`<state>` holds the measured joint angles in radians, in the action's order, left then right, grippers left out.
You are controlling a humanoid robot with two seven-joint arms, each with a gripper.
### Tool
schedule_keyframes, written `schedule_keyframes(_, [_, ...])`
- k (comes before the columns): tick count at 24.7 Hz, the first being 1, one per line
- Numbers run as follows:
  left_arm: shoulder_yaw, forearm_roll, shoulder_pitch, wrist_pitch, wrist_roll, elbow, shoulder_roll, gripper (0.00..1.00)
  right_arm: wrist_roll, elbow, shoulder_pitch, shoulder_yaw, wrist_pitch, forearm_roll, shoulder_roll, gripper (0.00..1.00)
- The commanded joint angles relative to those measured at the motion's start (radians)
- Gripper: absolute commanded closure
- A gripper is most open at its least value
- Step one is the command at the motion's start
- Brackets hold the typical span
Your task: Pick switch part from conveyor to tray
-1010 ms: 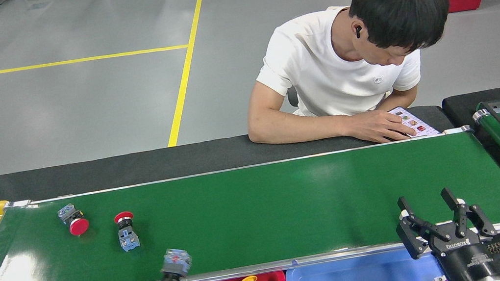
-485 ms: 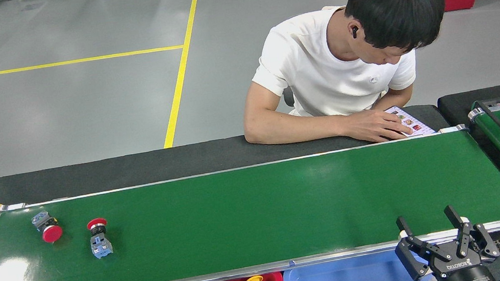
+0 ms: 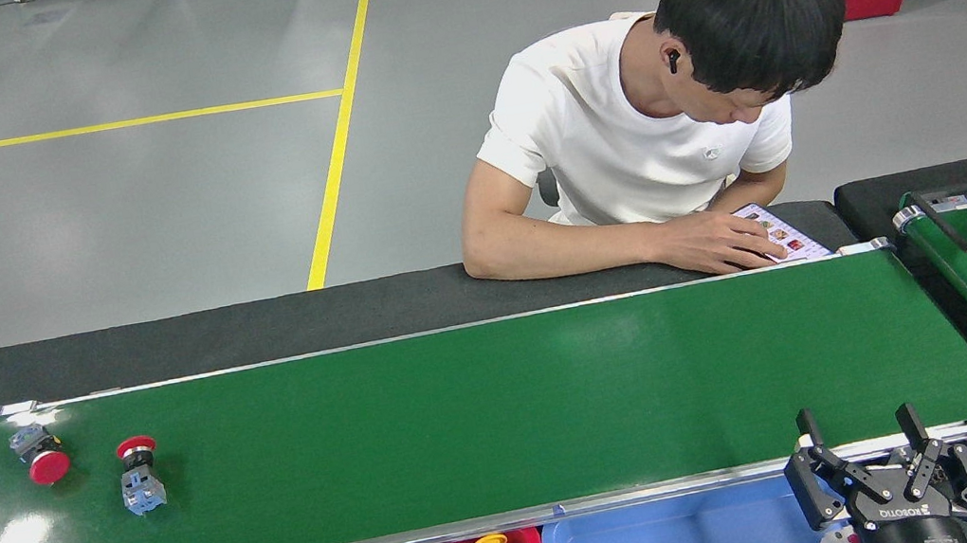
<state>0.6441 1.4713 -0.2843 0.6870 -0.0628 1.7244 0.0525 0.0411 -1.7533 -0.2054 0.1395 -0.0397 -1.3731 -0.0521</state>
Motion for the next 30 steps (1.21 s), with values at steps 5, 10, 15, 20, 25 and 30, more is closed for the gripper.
schedule_keyframes(5, [-0.055, 0.050, 0.185, -0.188, -0.009, -0.230, -0.088, 0.00, 0.002, -0.012, 0.004, 0.002, -0.002, 0.003, 0.005, 0.01])
schedule_keyframes(10, [-0.069, 0.046, 0.326, -0.290, -0.006, -0.473, -0.241, 0.00, -0.001, -0.012, 0.007, 0.000, 0.000, 0.005, -0.002, 0.01])
schedule_keyframes(15, [-0.061, 0.041, 0.392, -0.297, 0.001, -0.618, -0.329, 0.00, -0.003, -0.014, 0.006, 0.000, 0.011, 0.005, -0.018, 0.01])
schedule_keyframes(20, [-0.072, 0.041, 0.459, -0.331, 0.032, -0.760, -0.407, 0.16, -0.003, -0.014, 0.003, 0.006, 0.018, 0.005, -0.029, 0.01])
schedule_keyframes(25, [-0.100, 0.017, 0.465, -0.313, 0.054, -0.795, -0.450, 0.96, -0.003, -0.014, 0.006, 0.005, 0.064, 0.005, -0.031, 0.01])
schedule_keyframes(30, [-0.100, 0.003, 0.447, -0.311, 0.054, -0.767, -0.435, 0.97, -0.001, -0.014, 0.006, 0.005, 0.063, 0.005, -0.029, 0.01])
